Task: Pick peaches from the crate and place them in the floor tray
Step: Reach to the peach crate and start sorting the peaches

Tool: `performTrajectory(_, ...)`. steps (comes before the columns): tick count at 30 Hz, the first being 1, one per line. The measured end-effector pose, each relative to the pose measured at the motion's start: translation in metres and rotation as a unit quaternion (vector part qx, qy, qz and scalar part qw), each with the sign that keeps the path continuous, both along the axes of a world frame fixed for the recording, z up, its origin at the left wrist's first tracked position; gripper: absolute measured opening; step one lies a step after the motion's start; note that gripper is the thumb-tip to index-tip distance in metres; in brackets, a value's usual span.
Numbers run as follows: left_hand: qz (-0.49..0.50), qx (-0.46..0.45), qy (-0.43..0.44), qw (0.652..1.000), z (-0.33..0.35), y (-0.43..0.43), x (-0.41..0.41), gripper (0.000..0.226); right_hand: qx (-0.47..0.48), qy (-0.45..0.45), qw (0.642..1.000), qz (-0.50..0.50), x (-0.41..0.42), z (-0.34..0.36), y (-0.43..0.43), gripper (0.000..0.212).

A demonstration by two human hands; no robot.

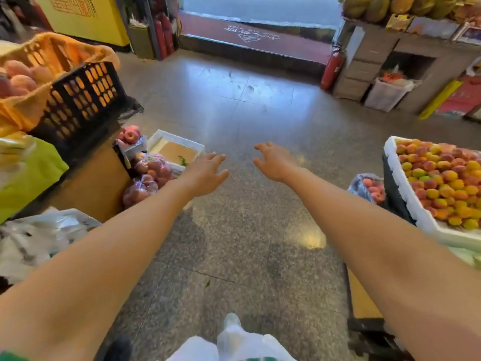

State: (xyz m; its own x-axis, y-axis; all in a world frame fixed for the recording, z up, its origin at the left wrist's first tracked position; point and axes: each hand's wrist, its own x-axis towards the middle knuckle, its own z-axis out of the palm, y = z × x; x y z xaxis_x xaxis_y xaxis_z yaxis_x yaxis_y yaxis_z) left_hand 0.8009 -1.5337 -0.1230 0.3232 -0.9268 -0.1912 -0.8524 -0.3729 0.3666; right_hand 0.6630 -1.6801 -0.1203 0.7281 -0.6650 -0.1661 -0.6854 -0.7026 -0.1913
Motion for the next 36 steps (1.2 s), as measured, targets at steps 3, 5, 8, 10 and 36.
performTrajectory(3, 0.017, -0.005, -0.006, 1.0, 0.003, -0.035, 0.05, 0.056, 0.009, 0.003, 1.0, 0.024, 0.057, 0.004, -0.04, 0.051)
performTrajectory(5, 0.035, -0.003, -0.005, 0.999, 0.004, -0.056, 0.084, 0.055, 0.008, 0.004, 0.999, 0.039, 0.095, 0.004, -0.063, 0.05)
performTrajectory(8, 0.046, -0.001, -0.006, 0.999, 0.002, -0.088, 0.137, 0.055, 0.007, -0.005, 0.999, 0.054, 0.154, 0.001, -0.095, 0.049)
performTrajectory(10, 0.048, -0.007, -0.011, 0.999, 0.001, -0.109, 0.175, 0.055, 0.003, -0.01, 0.998, 0.06, 0.193, -0.002, -0.115, 0.049)
performTrajectory(36, 0.176, -0.047, -0.101, 0.978, 0.003, -0.259, 0.603, 0.054, 0.014, -0.054, 0.972, 0.228, 0.682, -0.008, -0.28, 0.047)
